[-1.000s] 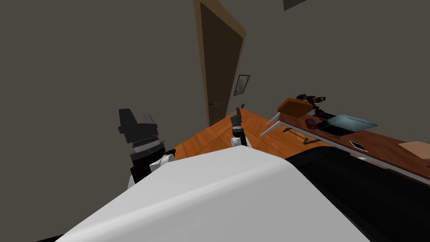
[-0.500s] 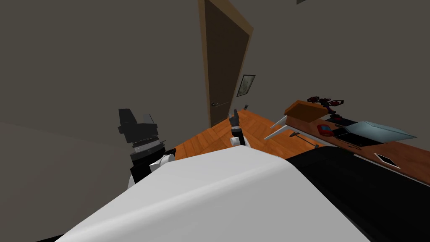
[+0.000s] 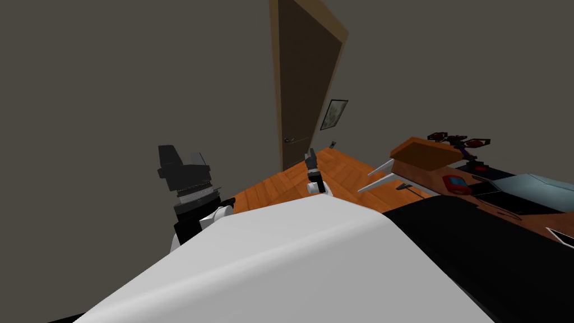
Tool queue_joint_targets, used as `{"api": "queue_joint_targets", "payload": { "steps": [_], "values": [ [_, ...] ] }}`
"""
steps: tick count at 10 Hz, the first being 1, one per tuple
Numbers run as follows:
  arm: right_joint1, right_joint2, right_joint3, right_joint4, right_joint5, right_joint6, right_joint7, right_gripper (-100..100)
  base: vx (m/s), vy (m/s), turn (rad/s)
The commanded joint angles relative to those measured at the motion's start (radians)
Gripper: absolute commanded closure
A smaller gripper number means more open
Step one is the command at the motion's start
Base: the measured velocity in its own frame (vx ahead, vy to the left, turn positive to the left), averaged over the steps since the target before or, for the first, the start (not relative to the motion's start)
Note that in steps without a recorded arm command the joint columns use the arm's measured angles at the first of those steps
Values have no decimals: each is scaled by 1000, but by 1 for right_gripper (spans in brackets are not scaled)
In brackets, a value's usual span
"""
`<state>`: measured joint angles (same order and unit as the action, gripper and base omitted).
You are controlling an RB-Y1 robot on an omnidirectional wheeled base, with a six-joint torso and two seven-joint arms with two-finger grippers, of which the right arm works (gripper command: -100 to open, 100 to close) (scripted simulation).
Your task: Pull the door open
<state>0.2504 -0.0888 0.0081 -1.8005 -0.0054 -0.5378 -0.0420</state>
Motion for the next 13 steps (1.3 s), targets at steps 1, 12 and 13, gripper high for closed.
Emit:
{"api": "queue_joint_targets", "payload": {
  "steps": [1,12,13],
  "values": [
    [-16,-4,-3,40,0,-8,1,-100,42,-42,70],
    [-148,-48,-35,343,-12,-47,-5,-100,69,-70,117],
    [-161,-52,-38,376,-13,-51,-6,-100,79,-90,129]
  ]
}}
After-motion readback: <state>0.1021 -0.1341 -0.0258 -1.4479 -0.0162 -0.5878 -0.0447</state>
